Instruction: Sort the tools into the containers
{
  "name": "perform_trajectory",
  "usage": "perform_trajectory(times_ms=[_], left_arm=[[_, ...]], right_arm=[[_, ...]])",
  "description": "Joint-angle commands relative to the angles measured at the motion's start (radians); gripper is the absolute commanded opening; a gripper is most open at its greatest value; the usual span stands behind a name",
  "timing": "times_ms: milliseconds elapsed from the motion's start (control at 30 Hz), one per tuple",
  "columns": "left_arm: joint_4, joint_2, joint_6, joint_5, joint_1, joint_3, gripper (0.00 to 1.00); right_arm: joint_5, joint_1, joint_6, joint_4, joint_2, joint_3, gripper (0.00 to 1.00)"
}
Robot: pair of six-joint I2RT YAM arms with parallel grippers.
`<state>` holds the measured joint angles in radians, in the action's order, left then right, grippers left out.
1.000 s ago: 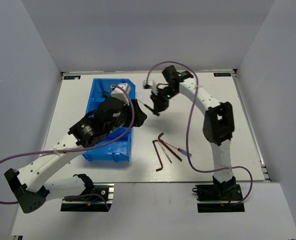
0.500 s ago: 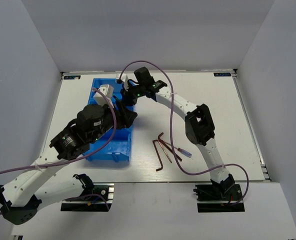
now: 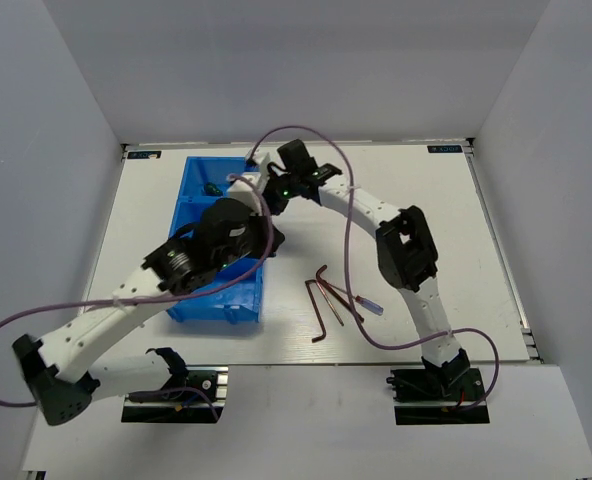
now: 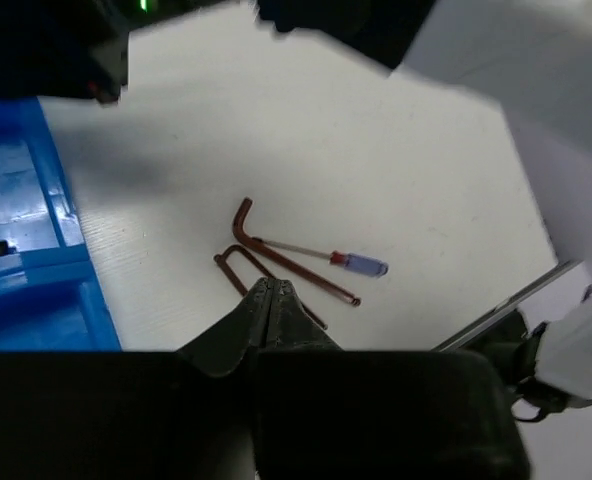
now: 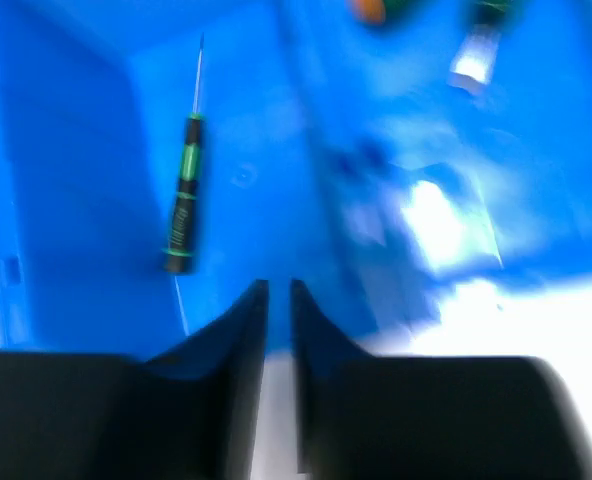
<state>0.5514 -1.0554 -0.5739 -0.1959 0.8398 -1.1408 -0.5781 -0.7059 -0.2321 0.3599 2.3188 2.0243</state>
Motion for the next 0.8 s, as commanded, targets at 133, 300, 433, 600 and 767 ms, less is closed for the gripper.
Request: perform_trajectory(times_ms=[133,300,433,600,767], left_arm=[[0.019,-0.342,0.011,0.248,0.022,-0.088,0.0],[0.14,-0.668,-0.046,0.326,0.064,-0.315,0.0],[0.212,-0.829,-0.15,0.366,0.113,-0.514,0.18],[0.148,-0.995,0.162,0.563,0.173,-0.747,0.49],[0.201,-1.045,0.595,0.725,0.192,-0.682,0.49]], right_arm=[[0.467,0.178,0.014,0.369,-0.26,-0.094,0.0],[0.477,0.406,0.052,0.528,-0.407,-0.306,0.01],[0.411,0.537,0.054,0.488,-0.556,-0.546,0.39],[0.305,0.649,0.017,0.447,-0.712,-0.716,0.56],[0.17,0.765,-0.036,0.473,-0.763,-0.762,0.58]])
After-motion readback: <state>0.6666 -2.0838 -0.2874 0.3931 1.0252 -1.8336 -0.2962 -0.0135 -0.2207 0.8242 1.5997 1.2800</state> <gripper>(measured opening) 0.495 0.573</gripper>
